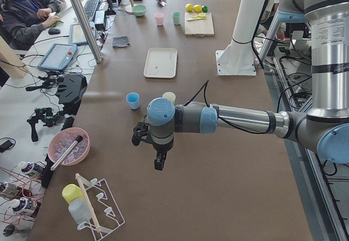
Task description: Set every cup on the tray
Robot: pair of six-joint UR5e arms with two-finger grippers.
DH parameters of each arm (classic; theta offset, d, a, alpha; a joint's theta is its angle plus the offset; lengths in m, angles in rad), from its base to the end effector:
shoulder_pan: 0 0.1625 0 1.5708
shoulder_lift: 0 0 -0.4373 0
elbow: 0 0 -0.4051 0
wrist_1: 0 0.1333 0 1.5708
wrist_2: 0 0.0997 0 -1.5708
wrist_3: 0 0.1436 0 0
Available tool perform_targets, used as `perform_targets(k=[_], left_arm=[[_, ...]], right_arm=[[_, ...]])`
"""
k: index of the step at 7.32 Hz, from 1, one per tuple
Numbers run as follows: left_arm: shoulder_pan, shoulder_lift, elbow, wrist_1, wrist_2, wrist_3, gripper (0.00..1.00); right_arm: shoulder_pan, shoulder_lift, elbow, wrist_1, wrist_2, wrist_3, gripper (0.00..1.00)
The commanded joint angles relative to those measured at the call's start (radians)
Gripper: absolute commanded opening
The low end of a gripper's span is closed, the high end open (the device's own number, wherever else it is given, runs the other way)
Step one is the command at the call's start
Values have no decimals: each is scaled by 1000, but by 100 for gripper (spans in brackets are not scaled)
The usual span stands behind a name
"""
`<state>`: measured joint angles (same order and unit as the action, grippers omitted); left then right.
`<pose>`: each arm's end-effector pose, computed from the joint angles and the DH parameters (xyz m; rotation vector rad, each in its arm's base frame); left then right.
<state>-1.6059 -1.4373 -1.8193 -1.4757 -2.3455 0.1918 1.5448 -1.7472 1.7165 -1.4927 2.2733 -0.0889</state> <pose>-0.0485 -0.4445 0.6500 0.1066 0.7684 0.1565 0.0292 -0.4339 0.7102 0.0675 -0.7011 -0.1268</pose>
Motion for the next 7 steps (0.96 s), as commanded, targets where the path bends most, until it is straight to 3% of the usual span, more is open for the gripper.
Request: perform_targets(k=[1,4,7], left_arm=[[0,0,-9,0,0,0,98],[-2,0,-66,0,0,0,98],[-3,-50,-77,0,-2,-9,98]], right_arm=[[0,0,0,2,0,0,100],[0,-1,-2,8,-8,3,100],[0,2,4,222,5,17,100]])
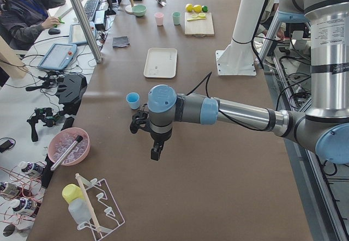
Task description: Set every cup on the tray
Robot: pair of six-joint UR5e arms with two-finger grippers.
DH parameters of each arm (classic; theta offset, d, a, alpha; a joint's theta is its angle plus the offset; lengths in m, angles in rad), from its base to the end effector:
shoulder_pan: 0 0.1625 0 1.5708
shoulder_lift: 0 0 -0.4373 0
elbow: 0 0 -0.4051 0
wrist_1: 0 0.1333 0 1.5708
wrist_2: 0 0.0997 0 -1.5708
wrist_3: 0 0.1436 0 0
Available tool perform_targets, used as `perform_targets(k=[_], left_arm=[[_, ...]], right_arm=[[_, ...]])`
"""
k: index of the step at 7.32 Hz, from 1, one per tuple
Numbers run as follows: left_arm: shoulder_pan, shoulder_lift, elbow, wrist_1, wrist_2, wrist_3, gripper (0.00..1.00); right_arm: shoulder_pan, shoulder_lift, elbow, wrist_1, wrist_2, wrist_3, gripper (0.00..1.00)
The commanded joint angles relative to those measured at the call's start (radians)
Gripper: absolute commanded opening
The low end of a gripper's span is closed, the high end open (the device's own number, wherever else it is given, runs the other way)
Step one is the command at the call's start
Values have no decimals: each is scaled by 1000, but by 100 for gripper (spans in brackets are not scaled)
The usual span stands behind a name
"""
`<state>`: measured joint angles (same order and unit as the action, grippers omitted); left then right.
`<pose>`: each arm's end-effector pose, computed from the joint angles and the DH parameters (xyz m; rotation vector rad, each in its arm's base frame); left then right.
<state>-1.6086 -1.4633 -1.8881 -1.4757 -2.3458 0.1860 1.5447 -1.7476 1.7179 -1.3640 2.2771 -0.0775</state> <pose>-0.0502 -0.4585 0.6034 0.1949 0.7582 0.1850 0.0285 -0.4463 0.6950 0.1879 -0.7005 -0.1616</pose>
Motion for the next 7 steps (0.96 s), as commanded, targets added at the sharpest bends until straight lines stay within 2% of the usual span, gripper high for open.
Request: perform_targets(k=[1,3,5,6,7], left_arm=[[1,-38,-9,-9,-1,-2,98],[1,-121,38,-172,3,-6,98],[1,-124,38,-201,-15,3,98],[4,-130,50,-234,-103,0,98],[31,-132,53,-261,-146,-57,98]], right_arm=[[0,19,17,100,-4,4,100],[9,31,63,95,-11,5,100],[9,54,60,83,-10,7,100],[8,68,63,86,-8,66,100],[3,79,66,92,-2,138,100]])
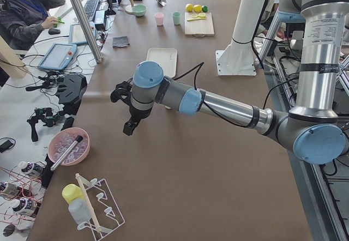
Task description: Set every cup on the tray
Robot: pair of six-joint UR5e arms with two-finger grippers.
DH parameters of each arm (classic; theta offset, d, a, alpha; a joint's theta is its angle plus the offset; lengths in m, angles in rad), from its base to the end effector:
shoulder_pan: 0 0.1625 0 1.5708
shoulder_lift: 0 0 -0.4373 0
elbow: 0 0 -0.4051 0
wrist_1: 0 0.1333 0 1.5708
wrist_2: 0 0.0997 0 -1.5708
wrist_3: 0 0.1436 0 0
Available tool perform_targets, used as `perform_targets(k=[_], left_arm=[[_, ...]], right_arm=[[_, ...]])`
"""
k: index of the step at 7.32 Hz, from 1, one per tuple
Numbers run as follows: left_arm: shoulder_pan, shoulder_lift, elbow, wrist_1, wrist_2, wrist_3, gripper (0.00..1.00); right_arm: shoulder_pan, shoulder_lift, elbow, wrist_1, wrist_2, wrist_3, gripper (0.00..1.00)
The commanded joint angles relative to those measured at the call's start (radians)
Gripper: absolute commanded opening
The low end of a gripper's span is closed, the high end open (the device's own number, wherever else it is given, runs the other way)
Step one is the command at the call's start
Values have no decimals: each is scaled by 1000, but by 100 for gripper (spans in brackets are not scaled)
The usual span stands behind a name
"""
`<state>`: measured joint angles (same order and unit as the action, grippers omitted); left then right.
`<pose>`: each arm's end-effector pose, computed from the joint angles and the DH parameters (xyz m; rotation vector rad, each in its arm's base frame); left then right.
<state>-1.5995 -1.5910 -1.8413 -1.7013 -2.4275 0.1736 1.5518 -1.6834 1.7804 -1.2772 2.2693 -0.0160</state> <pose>-0.0399 -0.5254 0.5287 0.4796 0.8019 0.3146 0.0317 -0.4888 0.6215 0.3736 -0.6903 -0.1696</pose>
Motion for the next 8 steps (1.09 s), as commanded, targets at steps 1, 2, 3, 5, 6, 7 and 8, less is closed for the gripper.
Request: perform_targets(k=[1,2,3,5,6,7,8], left_arm=[[92,-38,1,-38,-68,-146,98],[157,-65,-4,-38,-68,-255,98],[215,-63,-7,-105,-53,-404,98],[414,-56,-3,-280,58,-698,98],[517,-56,10,-331,130,-814,98],[597,-58,14,-356,187,-886,98],[654,-66,22,-368,243,-942,98]], right_arm=[[-15,40,2,-2,9,100,100],[-47,57,2,-1,7,179,100],[-96,80,4,-1,7,332,100],[-198,90,43,7,-14,550,100],[-235,90,51,9,-48,568,100],[-254,90,51,9,-60,592,100],[-257,90,51,9,-59,593,100]])
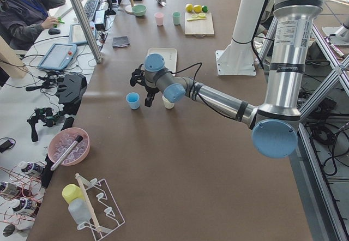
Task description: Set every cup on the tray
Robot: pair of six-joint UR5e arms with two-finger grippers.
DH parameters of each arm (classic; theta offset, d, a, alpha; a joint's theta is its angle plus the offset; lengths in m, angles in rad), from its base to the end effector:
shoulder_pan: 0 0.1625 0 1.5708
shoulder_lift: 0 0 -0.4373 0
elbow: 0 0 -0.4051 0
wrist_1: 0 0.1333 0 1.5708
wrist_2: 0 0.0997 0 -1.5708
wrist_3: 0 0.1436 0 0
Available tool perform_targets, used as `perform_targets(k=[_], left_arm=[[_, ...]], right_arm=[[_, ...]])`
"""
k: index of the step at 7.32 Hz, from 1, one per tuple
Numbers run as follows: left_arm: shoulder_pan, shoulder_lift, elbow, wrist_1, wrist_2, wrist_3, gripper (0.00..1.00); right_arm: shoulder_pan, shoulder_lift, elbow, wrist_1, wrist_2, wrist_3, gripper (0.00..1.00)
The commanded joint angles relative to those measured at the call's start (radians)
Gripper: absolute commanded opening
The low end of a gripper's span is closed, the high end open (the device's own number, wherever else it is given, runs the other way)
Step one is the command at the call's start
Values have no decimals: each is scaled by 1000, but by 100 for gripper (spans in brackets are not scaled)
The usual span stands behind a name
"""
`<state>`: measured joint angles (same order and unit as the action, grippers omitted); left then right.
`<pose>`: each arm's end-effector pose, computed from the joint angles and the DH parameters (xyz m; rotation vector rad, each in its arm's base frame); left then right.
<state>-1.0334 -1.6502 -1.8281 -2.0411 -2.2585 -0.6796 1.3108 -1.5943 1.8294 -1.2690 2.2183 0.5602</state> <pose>0.2536 -0.5079 0.4693 0.2634 0.9729 0.1473 -0.0906 -0.5222 0.5527 0.2229 -0.7851 0.1096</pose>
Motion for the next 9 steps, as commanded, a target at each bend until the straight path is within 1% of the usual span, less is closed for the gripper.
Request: perform_targets(k=[1,2,4,5,6,7,8,9], left_arm=[[126,-10,41,-53,114,-101,98],[153,-8,71,-92,138,-104,97],[191,-5,93,-114,174,-115,95],[205,-2,90,-116,174,-115,89],[226,3,90,-145,177,-115,78],[243,3,92,-148,191,-115,28],[252,3,92,-148,204,-114,0],[253,0,86,-148,208,-112,0]], right_arm=[[-16,0,1,2,-9,17,100],[-18,0,1,2,-9,17,100],[-21,0,1,2,-19,14,100],[-22,-1,-1,2,-20,14,100],[-22,-1,1,2,-23,14,100],[-22,-1,1,2,-23,12,100],[-22,-3,-1,2,-23,12,100],[-22,-3,1,2,-23,12,100]])
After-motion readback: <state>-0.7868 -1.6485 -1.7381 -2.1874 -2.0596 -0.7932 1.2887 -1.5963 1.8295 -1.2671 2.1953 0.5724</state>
